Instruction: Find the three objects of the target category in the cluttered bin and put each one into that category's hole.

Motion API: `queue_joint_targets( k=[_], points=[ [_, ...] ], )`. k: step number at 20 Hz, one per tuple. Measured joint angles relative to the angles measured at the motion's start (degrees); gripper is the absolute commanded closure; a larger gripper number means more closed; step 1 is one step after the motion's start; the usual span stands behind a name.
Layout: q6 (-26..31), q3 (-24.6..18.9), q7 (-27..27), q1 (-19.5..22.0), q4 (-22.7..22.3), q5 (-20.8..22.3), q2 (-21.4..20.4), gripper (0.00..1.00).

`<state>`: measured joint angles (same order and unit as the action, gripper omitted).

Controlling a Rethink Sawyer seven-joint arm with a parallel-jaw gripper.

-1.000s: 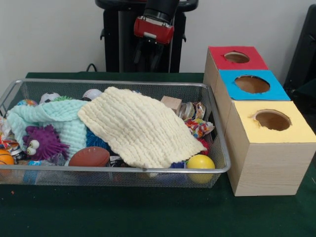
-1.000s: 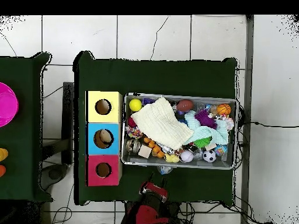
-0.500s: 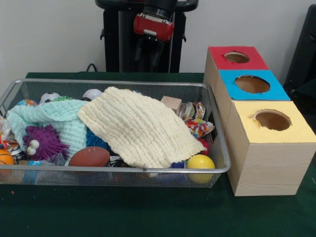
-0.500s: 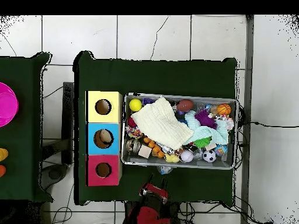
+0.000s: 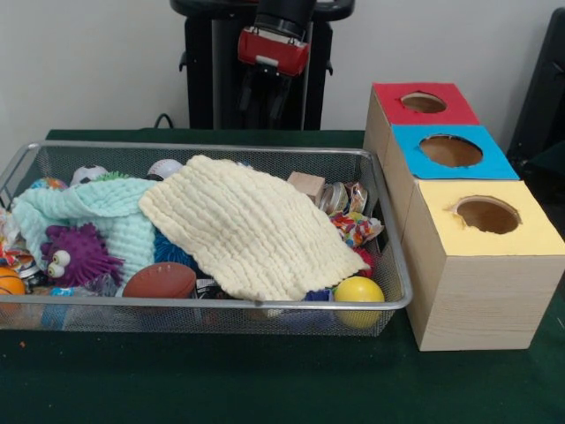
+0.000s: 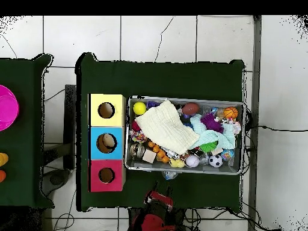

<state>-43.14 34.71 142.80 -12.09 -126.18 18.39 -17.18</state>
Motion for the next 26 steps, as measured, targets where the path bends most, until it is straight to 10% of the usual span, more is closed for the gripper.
queue_joint_targets(
  k=[11,26],
  points=[
    [-3.8,0.2,0.0,0.0,0.0,1.5,3.0,0.0],
    [-3.8,2.2,0.0,-0.4,-0.3,4.9,-3.8,0.0]
  ],
)
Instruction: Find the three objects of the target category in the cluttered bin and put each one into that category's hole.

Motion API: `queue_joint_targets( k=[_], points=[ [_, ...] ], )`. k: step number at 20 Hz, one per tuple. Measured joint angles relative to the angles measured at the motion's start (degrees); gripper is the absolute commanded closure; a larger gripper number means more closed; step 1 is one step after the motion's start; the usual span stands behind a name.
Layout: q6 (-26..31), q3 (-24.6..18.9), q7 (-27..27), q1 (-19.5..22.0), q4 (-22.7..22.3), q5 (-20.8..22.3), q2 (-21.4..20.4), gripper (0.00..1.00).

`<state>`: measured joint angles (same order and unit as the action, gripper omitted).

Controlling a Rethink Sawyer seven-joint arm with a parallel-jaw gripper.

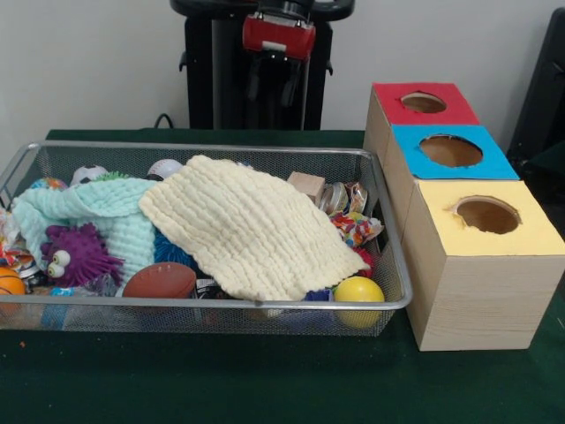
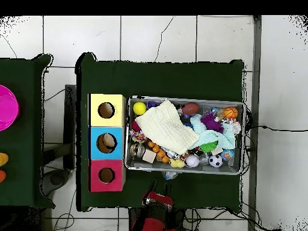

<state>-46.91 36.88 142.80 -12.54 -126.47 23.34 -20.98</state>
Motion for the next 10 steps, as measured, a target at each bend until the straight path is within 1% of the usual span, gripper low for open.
queue_joint_targets(
  k=[6,10],
  points=[
    [-1.8,2.2,0.0,-1.1,-1.2,-3.5,0.7,0.0],
    [-4.4,2.7,0.0,-1.2,-1.7,-5.1,2.8,0.0]
  ],
)
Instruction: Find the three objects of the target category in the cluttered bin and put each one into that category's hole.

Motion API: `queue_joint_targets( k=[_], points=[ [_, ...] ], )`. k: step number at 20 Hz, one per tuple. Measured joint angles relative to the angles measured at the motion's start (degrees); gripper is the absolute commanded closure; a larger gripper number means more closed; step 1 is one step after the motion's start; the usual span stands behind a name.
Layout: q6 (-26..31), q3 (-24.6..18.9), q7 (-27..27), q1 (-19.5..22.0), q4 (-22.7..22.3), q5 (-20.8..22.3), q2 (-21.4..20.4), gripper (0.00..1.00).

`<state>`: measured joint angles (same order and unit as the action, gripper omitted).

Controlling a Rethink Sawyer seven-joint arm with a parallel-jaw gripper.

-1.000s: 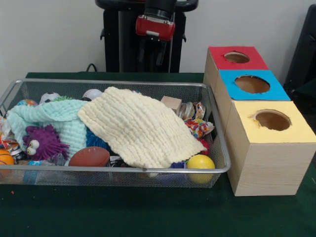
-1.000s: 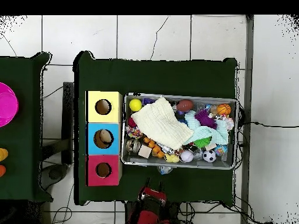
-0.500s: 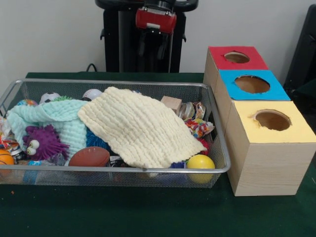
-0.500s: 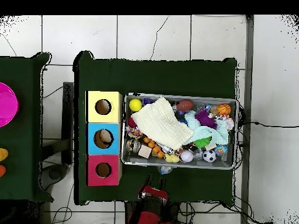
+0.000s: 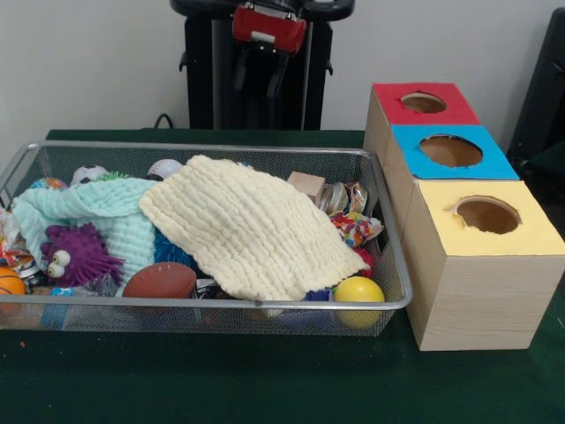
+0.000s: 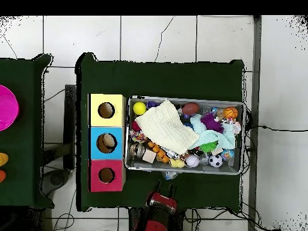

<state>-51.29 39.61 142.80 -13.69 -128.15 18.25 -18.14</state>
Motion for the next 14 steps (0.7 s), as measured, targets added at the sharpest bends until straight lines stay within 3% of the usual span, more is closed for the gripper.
queue_joint_targets(
  k=[9,14],
  points=[
    [-12.1,0.5,0.0,-0.7,-1.3,-8.6,8.8,0.0],
    [-14.1,0.5,0.0,-0.7,-1.3,-9.2,11.9,0.0]
  ],
)
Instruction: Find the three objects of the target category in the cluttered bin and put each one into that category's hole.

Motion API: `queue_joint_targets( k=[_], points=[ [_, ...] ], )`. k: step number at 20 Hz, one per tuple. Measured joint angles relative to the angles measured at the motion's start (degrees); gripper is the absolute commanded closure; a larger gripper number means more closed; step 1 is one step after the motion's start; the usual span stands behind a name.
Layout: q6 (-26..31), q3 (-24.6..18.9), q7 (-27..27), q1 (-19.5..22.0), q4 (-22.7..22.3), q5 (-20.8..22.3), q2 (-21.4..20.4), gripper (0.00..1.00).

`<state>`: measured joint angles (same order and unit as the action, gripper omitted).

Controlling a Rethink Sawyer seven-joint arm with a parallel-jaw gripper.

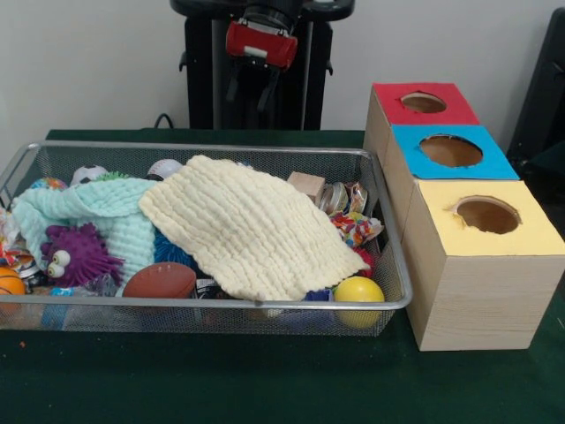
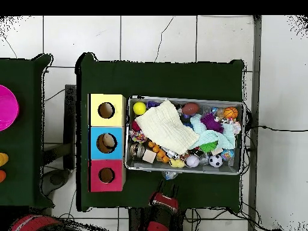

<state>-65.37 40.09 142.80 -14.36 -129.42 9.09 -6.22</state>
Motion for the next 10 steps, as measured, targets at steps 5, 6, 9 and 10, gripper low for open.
queue_joint_targets(
  k=[5,6,9,10],
  points=[
    [-0.1,0.0,0.0,0.0,0.0,-1.8,2.6,0.0],
    [-0.2,0.0,0.0,0.0,0.0,-2.0,2.9,0.0],
    [-1.0,0.0,0.0,0.1,0.1,-3.1,4.8,0.0],
    [-1.5,0.0,0.0,0.1,0.2,-3.3,5.4,0.0]
  ],
)
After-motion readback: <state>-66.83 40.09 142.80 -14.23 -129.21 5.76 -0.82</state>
